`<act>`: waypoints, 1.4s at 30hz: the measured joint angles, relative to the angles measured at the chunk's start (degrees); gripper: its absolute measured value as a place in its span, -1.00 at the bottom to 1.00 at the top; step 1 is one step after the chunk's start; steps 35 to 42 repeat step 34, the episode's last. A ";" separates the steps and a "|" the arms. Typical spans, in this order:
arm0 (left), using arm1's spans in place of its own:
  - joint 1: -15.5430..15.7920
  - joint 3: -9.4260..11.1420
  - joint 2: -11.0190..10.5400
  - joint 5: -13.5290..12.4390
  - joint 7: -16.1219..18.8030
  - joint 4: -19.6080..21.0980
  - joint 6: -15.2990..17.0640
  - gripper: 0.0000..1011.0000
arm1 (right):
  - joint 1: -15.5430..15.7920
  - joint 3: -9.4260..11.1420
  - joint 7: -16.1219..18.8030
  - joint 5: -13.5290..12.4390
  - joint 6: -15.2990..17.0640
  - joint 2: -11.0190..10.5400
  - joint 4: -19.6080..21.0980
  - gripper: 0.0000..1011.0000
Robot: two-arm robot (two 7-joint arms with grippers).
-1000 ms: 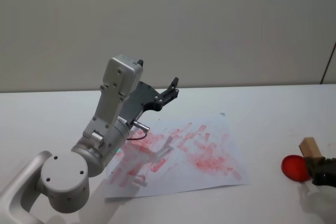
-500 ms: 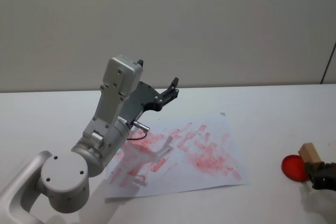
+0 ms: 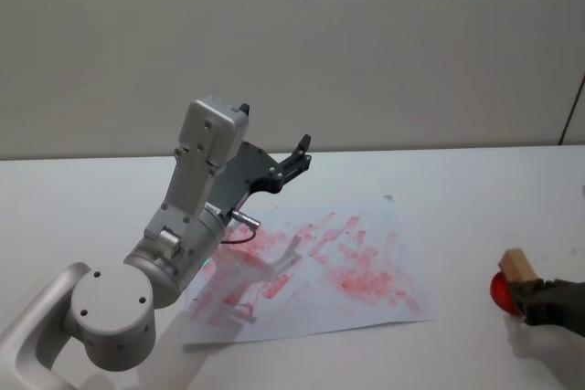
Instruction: Use the one hand to pick up the stamp and affix it onto the A4 paper.
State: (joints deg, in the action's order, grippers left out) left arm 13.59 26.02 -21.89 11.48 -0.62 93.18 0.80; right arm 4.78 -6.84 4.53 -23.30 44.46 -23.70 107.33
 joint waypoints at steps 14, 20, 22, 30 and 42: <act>0.00 0.00 0.00 0.00 0.00 0.00 0.00 0.98 | -1.55 -0.79 1.45 1.25 0.29 0.54 -1.71 0.30; 0.00 0.00 0.00 0.00 0.00 0.00 0.00 0.98 | -1.81 -0.95 1.72 1.46 0.32 0.64 -1.98 0.67; 0.00 0.00 0.00 0.00 0.00 0.00 0.00 0.98 | -1.87 -0.97 1.76 1.49 0.33 0.66 -2.04 0.78; 0.00 0.00 0.00 0.00 0.00 0.00 0.00 0.98 | -2.05 -1.04 1.91 1.63 0.37 0.71 -2.22 0.98; 0.00 0.00 0.00 0.00 0.00 0.00 0.00 0.98 | -2.11 -1.07 1.97 1.67 0.37 0.73 -2.29 0.98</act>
